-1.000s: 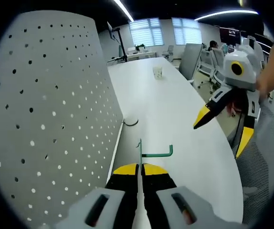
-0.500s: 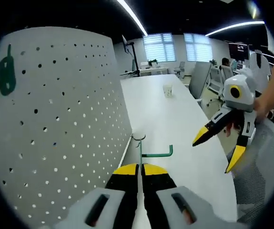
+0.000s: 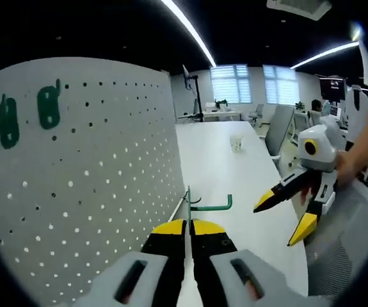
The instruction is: Insert the hook assembly into the mounting plate slot until the hook locks in place.
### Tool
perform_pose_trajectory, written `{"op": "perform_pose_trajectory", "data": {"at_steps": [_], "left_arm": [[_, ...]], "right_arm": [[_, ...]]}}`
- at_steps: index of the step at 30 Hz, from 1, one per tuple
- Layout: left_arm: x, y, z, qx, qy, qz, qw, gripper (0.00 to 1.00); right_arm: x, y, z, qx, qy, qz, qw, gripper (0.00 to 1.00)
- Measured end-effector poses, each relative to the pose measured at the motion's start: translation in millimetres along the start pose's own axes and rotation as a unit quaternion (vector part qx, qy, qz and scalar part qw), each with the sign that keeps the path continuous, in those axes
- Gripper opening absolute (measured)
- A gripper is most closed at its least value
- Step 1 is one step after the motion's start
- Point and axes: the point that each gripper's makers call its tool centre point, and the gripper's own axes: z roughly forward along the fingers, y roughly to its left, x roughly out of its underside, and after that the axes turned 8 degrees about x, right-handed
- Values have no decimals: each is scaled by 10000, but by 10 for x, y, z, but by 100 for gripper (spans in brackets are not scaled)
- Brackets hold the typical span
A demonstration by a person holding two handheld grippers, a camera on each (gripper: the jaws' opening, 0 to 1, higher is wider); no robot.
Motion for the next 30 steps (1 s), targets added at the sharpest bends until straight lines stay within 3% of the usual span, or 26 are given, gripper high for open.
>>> {"op": "perform_pose_trajectory", "data": {"at_steps": [9,11,17,30], "left_arm": [[-7,-101,-191,-148,-252,-113,9995,2],[-50,-116,-232,-191,-403,-170,9989,2],[-68,-159,-350,-291,-432,-157,9985,2],[-214,-247,-658,-531,-863,-222,9946,2]], "right_arm": [[-21,10,-1,-36,-46,43,10000,60],[-34,8,-5,-29,-77,40,10000,60],[-47,15,-15,-30,-100,29,9999,60],[-73,27,-16,-45,-156,18,9999,60]]}}
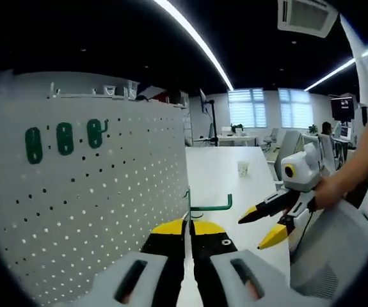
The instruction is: Insert the hook assembly into the mounting plate slot until the hook locks in place.
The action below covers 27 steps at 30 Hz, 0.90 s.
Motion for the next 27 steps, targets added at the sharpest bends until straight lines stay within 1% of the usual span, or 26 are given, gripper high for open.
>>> {"op": "perform_pose_trajectory", "data": {"at_steps": [4,5,7,8,12,22,27], "left_arm": [[-21,38,-50,-106,-89,-57,9999,2],[-22,62,-67,-170,-120,-151,9997,2],[-35,75,-91,-220,-145,-106,9996,2],[-56,92,-111,-257,-211,-164,9993,2],[-67,118,-153,-341,-259,-207,9989,2],[-69,94,-154,-355,-318,-216,9986,2],[-89,97,-159,-384,-344,-203,9985,2]], "right_arm": [[4,16,2,-27,7,-25,10000,60],[8,21,3,-39,15,-33,10000,60],[7,43,2,-58,24,-64,10000,60],[7,43,4,-61,23,-68,10000,60],[8,47,1,-64,31,-95,9999,60],[28,46,9,-67,81,-137,9999,59],[-15,57,-8,-83,-17,-139,9999,59]]}}
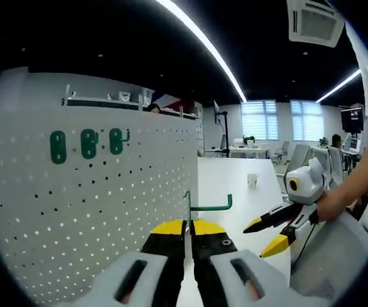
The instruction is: Insert the hook assembly into the mounting plate slot until the hook locks in place.
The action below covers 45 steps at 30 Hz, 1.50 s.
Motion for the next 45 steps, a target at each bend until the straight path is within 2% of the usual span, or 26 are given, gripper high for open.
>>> {"op": "perform_pose_trajectory", "data": {"at_steps": [3,6,7,8,10,13,24,37,45], "left_arm": [[-9,5,2,-4,-59,-72,10000,2],[10,14,13,-25,-44,-78,10000,2],[12,17,15,-27,-54,-96,9999,2],[6,15,16,-33,-70,-117,9999,2],[-9,1,21,-21,-93,-104,9999,2],[-14,-6,27,-14,-114,-113,9999,2],[-47,-2,35,-11,-165,-111,9998,2],[-84,-15,3,-63,-210,-71,9997,2],[-99,5,-23,-123,-250,-98,9996,2]], "right_arm": [[-175,60,-19,-161,-408,244,9987,56],[-471,181,-118,-431,-1125,118,9926,50],[-515,198,-130,-476,-1229,139,9912,48],[-629,232,-187,-546,-1494,195,9871,48],[-824,281,-297,-619,-1965,40,9785,46],[-830,293,-315,-744,-1965,314,9772,46],[-849,355,-295,-834,-1956,268,9768,46],[-1182,616,-158,-1250,-2166,379,9675,40],[-1300,759,-64,-1311,-2225,370,9654,35]]}}
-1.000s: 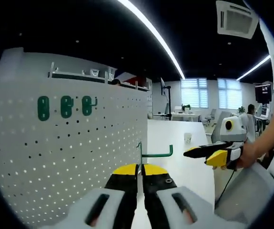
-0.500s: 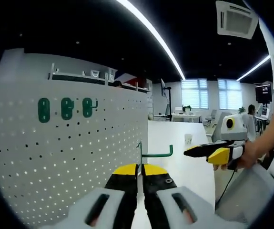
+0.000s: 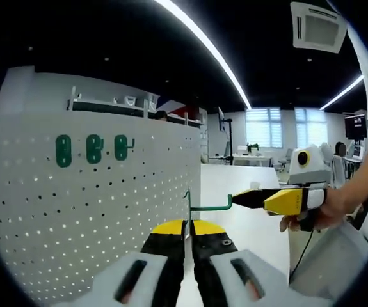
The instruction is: Insert the hook assembly into the mounting plate slot until the hook locks in place.
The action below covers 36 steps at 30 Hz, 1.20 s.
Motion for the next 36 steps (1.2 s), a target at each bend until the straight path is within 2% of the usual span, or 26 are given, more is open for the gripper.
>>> {"op": "perform_pose_trajectory", "data": {"at_steps": [17,24,36], "left_arm": [[-24,-51,2,-68,-53,-22,10000,2],[-38,-79,13,-118,-73,-5,9999,2],[-79,-98,-1,-163,-146,14,9998,2]], "right_arm": [[-64,23,176,-19,-20,349,9994,24],[-19,48,223,-91,95,449,9989,20],[3,117,341,-145,143,439,9988,13]]}}
